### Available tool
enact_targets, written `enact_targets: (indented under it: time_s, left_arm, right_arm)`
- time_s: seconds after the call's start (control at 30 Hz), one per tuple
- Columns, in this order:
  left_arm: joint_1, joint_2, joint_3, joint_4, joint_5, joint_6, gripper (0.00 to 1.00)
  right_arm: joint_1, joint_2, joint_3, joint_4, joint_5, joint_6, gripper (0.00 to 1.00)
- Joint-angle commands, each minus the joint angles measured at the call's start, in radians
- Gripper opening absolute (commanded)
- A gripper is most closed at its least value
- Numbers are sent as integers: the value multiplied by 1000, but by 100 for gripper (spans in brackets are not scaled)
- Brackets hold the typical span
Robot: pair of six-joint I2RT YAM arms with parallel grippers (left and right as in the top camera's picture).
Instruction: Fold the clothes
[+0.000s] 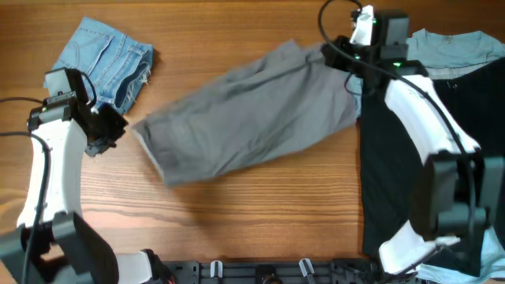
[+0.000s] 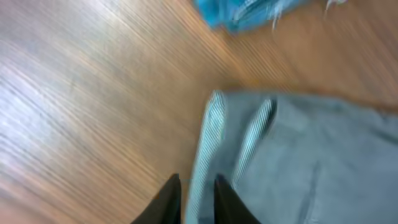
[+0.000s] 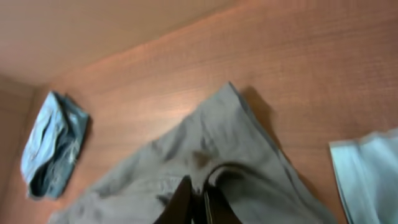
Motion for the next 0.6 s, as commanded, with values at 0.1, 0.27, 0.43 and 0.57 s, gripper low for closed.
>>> enact_targets:
  time_s: [0.1, 0.27, 0.43, 0.57]
  left_arm:
    - [3, 65, 7, 59, 5, 29, 47]
    - [-57, 72, -62, 122, 177, 274, 65]
    - [-140, 182, -96, 392, 198, 389, 61]
    - [-140, 253, -96, 470, 160, 406, 56]
  right_arm:
    - [64, 171, 18, 117, -73, -63, 99]
    - [-39, 64, 19, -106, -79, -125, 100]
    - [-37, 26, 18, -337, -132, -191, 98]
    - [-6, 26, 17, -479, -143, -283, 69]
